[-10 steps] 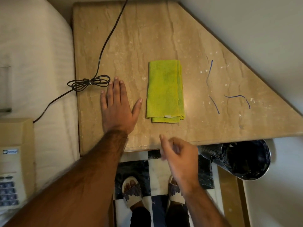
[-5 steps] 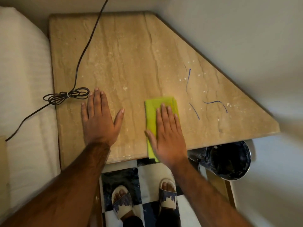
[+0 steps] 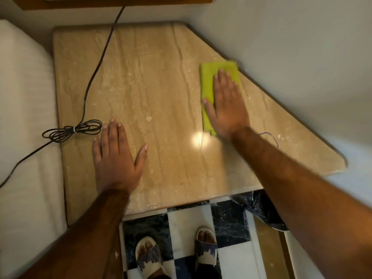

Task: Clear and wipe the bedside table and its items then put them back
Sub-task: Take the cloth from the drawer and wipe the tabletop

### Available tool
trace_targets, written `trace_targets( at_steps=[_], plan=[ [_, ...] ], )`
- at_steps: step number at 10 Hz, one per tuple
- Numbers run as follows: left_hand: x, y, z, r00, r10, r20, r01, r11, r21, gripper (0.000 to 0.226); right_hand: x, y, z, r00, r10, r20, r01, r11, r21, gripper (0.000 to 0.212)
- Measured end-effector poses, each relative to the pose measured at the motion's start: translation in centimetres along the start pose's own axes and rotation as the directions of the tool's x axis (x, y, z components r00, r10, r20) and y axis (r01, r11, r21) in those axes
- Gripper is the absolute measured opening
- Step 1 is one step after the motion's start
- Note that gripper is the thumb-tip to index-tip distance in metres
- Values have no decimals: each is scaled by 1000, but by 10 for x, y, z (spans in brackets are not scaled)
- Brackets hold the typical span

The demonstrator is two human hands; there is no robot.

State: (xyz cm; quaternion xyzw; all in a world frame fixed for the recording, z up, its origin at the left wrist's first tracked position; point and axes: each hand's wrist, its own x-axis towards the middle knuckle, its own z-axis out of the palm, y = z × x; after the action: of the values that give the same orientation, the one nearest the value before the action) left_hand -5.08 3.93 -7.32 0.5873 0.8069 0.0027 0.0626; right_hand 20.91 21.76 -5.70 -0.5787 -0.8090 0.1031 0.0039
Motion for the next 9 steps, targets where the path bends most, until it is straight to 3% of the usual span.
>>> trace_targets(
  at_steps=[1, 2, 3, 4, 5, 6, 7, 8, 9],
  plan=[
    [1, 1, -1, 1000, 1, 5, -1, 1000, -1, 86, -112, 2, 7, 968, -212, 134, 220, 975, -44, 76],
    [0, 1, -2, 1000, -1, 8, 1, 1000, 0, 87, -168, 14, 3, 918, -320, 233, 339, 940, -47, 77],
    [1, 1, -1, 1000, 3, 1, -3, 1000, 2, 86, -105, 11, -2, 980, -129, 155, 134, 991, -21, 77],
    [1, 1, 0, 1000, 5, -6, -5, 1000, 0, 86, 0, -12, -6, 994, 102, 35, -101, 995, -13, 77],
    [0, 0, 2, 1000, 12, -17, -12, 1000, -1, 86, 65, -41, -10, 999, -8, 48, 10, 1000, -26, 77],
    [-1, 0, 4, 999, 13, -31, -13, 1000, -4, 86, 56, -29, -10, 978, -196, 64, 198, 980, -32, 77],
    [-1, 0, 3, 999, 15, -37, -16, 1000, -25, 86, -8, 25, -10, 998, -53, 24, 53, 999, 7, 77],
    [-2, 1, 1, 999, 16, -44, -18, 999, -36, 86, -107, 86, -18, 965, 264, 8, -264, 965, 4, 75],
    [-1, 2, 0, 999, 12, -47, -13, 999, -35, 86, -165, 107, -16, 788, 614, -42, -614, 789, 24, 80]
  ],
)
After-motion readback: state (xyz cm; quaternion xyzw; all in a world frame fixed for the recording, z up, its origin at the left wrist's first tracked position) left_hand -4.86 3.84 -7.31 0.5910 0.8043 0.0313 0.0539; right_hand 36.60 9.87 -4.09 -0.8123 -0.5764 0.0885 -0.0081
